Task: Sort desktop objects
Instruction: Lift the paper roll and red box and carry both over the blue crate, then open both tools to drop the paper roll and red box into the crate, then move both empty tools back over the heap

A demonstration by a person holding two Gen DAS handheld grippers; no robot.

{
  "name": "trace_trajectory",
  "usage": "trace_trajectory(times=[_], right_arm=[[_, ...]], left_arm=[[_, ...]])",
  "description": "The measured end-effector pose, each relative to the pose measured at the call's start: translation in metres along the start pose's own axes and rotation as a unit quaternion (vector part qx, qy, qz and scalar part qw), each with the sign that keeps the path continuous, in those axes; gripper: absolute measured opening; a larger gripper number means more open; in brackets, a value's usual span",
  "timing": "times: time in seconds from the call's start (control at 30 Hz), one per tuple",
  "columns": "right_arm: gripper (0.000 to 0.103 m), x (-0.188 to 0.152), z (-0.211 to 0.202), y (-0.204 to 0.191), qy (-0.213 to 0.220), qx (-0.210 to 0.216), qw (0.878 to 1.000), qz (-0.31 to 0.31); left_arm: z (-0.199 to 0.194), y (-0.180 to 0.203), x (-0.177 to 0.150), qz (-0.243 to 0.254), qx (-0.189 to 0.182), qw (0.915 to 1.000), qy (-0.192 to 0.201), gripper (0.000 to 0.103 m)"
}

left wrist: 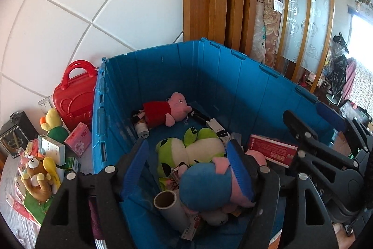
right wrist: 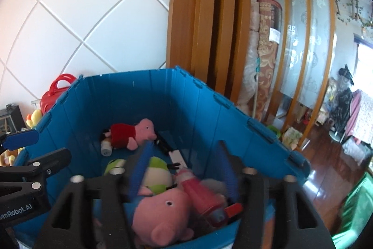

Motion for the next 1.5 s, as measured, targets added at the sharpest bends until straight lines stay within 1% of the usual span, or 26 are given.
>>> trace_trajectory(times=[0.03,0.07,0.1,0.13,0.2,0.27,0.4,0.47,0.53,0.73,0.83,0.93,1.0,1.07,1.13,1.2,1.23,1.37,1.43,1.5], right_arm=[[0.079,0.000,-0.005,0.000,0.006,-0.008,1.000,-0.003],[0.085,0.000,-0.010,0.000,0.010,-0.014,1.000,-0.004],[0.097,0.001,-0.013,0.000,0.015,-0.017,1.000,-0.004],[0.100,0.001,-0.018,0.001,0.020,-0.023,1.000,-0.005],[0.103,0.001,-0.026,0.001,0.028,-0.030,0.999,-0.005],[0.103,0.001,-0.035,0.001,0.035,-0.025,0.999,-0.002],[0.103,-0.005,-0.051,-0.004,0.043,-0.033,0.999,-0.001],[0.103,-0.007,-0.059,-0.009,0.048,-0.026,0.999,-0.001],[0.103,-0.010,-0.068,-0.018,0.054,-0.014,0.998,-0.001],[0.103,-0.016,-0.103,-0.058,0.087,0.035,0.996,-0.004],[0.103,-0.018,-0.121,-0.087,0.109,0.066,0.992,-0.014],[0.103,-0.020,-0.135,-0.122,0.129,0.087,0.987,-0.029],[0.103,-0.021,-0.141,-0.147,0.133,0.097,0.986,-0.039],[0.103,-0.025,-0.143,-0.177,0.127,0.110,0.984,-0.053],[0.103,-0.029,-0.144,-0.206,0.114,0.146,0.981,-0.061],[0.103,-0.034,-0.140,-0.232,0.088,0.186,0.976,-0.067],[0.103,-0.037,-0.135,-0.246,0.071,0.200,0.975,-0.071],[0.103,-0.060,-0.110,-0.290,0.010,0.208,0.975,-0.081],[0.103,-0.076,-0.093,-0.306,-0.026,0.195,0.977,-0.086],[0.103,-0.095,-0.077,-0.320,-0.058,0.185,0.976,-0.094]], left_arm=[[-0.004,0.000,-0.001,-0.002,0.003,1.0000,0.005,0.070],[-0.008,-0.001,-0.002,-0.001,0.005,0.9999,0.011,0.071],[-0.012,-0.002,-0.002,-0.001,0.009,0.9998,0.017,0.072],[-0.016,-0.003,-0.003,-0.001,0.010,0.9997,0.022,0.073],[-0.025,-0.006,-0.006,-0.002,0.012,0.9994,0.033,0.074],[-0.036,-0.011,-0.011,-0.001,0.017,0.9988,0.047,0.076],[-0.057,-0.026,-0.023,0.000,0.029,0.9962,0.082,0.076],[-0.069,-0.039,-0.031,-0.011,0.027,0.9946,0.100,0.076],[-0.079,-0.055,-0.039,-0.021,0.026,0.9934,0.109,0.076],[-0.100,-0.111,-0.071,-0.055,0.038,0.9913,0.113,0.076],[-0.105,-0.143,-0.091,-0.068,0.057,0.9912,0.098,0.076],[-0.111,-0.183,-0.113,-0.092,0.082,0.9884,0.089,0.076],[-0.114,-0.211,-0.128,-0.107,0.091,0.9870,0.078,0.076],[-0.115,-0.240,-0.144,-0.121,0.105,0.9850,0.065,0.076],[-0.117,-0.270,-0.162,-0.134,0.117,0.9826,0.054,0.076],[-0.117,-0.299,-0.182,-0.143,0.135,0.9796,0.042,0.076],[-0.117,-0.312,-0.192,-0.145,0.143,0.9782,0.038,0.076],[-0.110,-0.364,-0.235,-0.148,0.176,0.9732,0.011,0.076],[-0.103,-0.385,-0.253,-0.156,0.174,0.9722,-0.004,0.076],[-0.094,-0.402,-0.273,-0.166,0.182,0.9690,-0.024,0.076]])
Point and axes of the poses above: each gripper's, at about its wrist camera, not at the fingertips, and z roughly the way its jaws point, y to its right, x to its top, the point moved 4 cm from there along z, roughly the way its jaws point, and after that the axes turned 5 degrees about -y, right-handed, at the moved point
